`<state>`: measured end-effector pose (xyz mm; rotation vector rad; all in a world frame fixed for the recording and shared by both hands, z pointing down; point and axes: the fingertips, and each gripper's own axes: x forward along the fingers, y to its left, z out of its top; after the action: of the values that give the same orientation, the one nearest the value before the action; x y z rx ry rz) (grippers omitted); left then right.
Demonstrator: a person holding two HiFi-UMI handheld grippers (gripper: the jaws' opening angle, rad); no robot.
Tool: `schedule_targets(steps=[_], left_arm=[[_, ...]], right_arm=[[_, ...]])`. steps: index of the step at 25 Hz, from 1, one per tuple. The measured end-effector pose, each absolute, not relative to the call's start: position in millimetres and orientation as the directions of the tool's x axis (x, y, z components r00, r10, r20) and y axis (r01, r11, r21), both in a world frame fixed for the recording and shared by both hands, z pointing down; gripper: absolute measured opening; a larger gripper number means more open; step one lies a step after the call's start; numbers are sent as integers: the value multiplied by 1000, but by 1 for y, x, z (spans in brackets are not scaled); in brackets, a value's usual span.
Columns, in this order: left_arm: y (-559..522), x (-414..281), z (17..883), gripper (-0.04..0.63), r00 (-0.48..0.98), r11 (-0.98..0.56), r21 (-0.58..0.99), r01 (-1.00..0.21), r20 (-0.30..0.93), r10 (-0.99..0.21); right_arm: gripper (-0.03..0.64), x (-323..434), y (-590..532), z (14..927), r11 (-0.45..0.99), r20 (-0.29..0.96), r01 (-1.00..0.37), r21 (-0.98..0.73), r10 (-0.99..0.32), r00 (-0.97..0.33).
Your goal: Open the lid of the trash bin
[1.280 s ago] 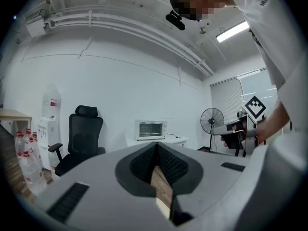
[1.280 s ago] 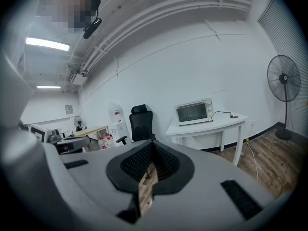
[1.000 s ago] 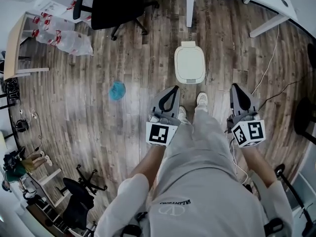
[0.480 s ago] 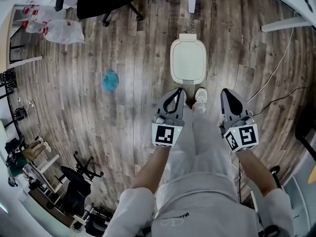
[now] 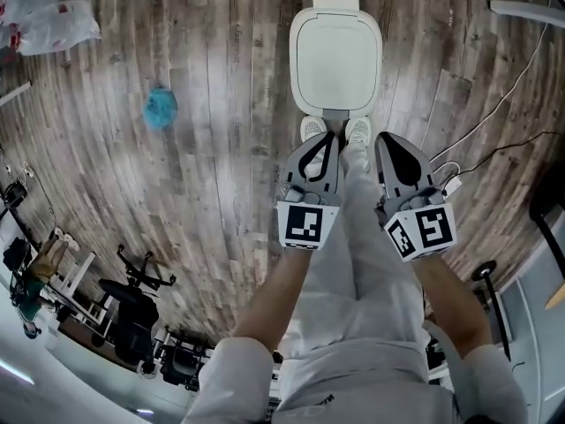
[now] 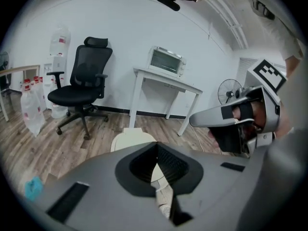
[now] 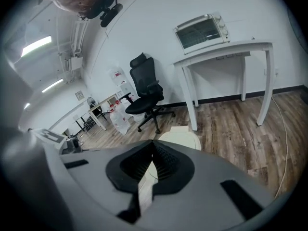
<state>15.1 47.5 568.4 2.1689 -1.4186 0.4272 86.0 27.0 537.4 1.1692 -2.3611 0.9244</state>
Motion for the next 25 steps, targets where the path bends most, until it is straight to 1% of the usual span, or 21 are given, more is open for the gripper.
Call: schedule_targets(steps=[4, 10, 14, 25], left_arm=[[45, 18, 611, -2, 406, -310, 263, -914, 534, -742], [48, 2, 648, -2, 383, -266, 283, -921, 546, -745], [49, -3, 664, -2, 379, -268, 277, -923, 532, -757], [65, -13, 690, -2, 385, -238, 317, -918, 565, -730]], right_arm=[[17, 70, 38, 597, 434, 605, -798, -419, -522, -601], [16, 52, 65, 664, 384, 662, -795, -470, -443, -605], [16, 43, 74, 692, 369, 686, -802, -470, -419, -595], [15, 30, 77, 741, 327, 720, -826, -459, -408, -561]])
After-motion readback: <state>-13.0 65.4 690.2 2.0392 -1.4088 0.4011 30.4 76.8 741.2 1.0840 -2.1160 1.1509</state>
